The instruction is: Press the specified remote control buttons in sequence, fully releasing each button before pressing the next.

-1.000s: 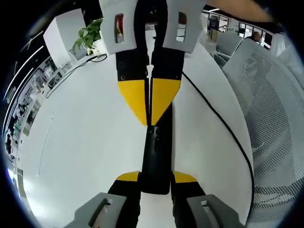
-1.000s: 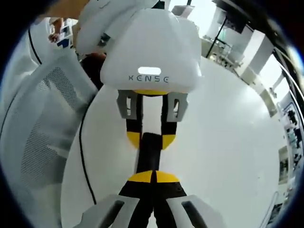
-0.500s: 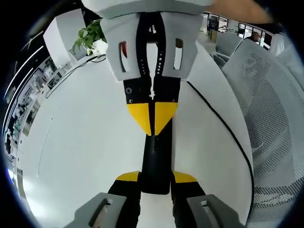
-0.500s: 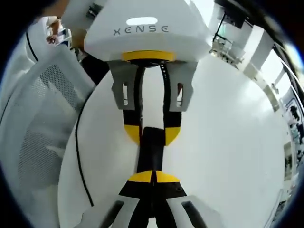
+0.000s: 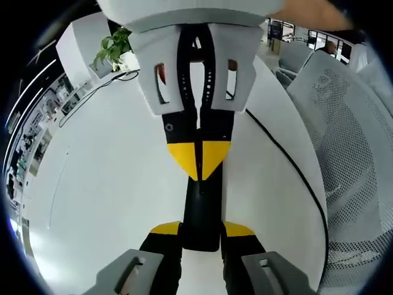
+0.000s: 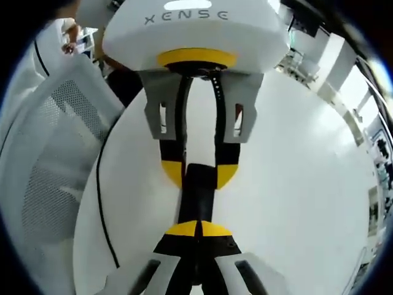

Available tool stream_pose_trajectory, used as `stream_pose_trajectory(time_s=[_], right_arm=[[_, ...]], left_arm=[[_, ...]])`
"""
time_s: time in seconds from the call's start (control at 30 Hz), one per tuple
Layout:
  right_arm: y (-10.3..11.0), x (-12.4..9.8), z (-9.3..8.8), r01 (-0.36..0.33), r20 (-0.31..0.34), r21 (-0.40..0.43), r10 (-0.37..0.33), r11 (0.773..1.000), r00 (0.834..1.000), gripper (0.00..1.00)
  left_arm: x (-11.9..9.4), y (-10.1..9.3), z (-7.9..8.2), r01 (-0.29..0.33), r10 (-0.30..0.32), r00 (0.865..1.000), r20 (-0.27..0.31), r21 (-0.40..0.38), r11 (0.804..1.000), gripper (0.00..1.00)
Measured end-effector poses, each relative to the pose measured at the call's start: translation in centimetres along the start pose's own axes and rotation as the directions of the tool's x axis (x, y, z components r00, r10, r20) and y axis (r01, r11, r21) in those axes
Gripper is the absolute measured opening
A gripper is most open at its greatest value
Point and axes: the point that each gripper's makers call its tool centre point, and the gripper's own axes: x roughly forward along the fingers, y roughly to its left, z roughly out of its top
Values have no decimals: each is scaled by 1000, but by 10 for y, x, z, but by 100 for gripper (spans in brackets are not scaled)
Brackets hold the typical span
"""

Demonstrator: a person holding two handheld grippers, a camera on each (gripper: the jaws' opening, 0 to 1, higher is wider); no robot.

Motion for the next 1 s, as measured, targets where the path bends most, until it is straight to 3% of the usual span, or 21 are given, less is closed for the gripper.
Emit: stream_pose_trajectory(time_s=[0.73, 0.87, 1.0], right_arm=[[2, 5, -4, -20, -4, 18, 20, 1000, 1000, 0], [2, 6, -3, -16, -42, -21, 15, 1000, 999, 0], [-1, 6, -5, -28, -35, 1, 28, 1000, 999, 0]], left_arm=[[0, 0, 0, 4, -4, 1000, 13, -7, 1000, 23], [0, 1, 0, 9, -9, 1000, 16, -12, 1000, 23], [0, 1, 0, 10, -10, 1000, 15, -13, 1000, 23]])
